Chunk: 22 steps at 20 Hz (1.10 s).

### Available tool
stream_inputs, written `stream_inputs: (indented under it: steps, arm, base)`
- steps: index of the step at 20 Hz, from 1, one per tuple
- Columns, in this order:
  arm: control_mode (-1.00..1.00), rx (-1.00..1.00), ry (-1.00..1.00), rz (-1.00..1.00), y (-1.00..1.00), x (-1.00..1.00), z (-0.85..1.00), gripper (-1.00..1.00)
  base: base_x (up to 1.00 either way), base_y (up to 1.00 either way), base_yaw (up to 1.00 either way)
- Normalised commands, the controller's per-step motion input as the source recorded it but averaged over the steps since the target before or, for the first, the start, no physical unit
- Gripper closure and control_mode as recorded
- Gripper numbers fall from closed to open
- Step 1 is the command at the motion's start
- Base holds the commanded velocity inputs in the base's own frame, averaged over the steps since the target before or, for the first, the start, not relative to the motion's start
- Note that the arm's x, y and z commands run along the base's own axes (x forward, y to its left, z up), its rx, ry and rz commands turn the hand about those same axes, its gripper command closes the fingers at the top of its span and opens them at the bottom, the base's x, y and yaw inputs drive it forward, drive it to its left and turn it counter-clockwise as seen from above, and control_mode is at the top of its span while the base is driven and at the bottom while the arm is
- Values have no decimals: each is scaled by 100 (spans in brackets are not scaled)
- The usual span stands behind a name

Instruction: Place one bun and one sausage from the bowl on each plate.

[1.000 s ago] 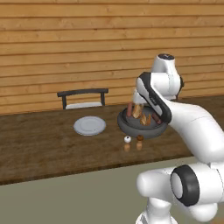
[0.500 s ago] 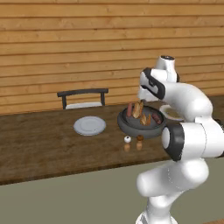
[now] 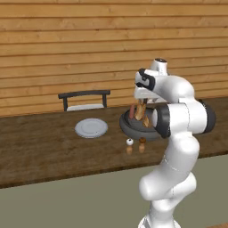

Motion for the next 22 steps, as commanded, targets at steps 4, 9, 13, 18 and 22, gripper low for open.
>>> stream_inputs:
  steps: [4, 9, 13, 18, 22]
  arm:
    - [-100, 21, 0, 4, -2, 30, -57, -100]
    - [-100, 5, 3, 0, -2, 18, -43, -100]
    - [-100, 0, 4, 0, 0, 27, -26, -100]
    - [-100, 0, 1, 0, 0, 30, -29, -100]
    - [-100, 0, 0, 0, 0, 22, -24, -100]
  base:
    - [0, 0, 0]
    - [0, 0, 0]
    - [0, 0, 0]
    - [0, 0, 0]
    - [0, 0, 0]
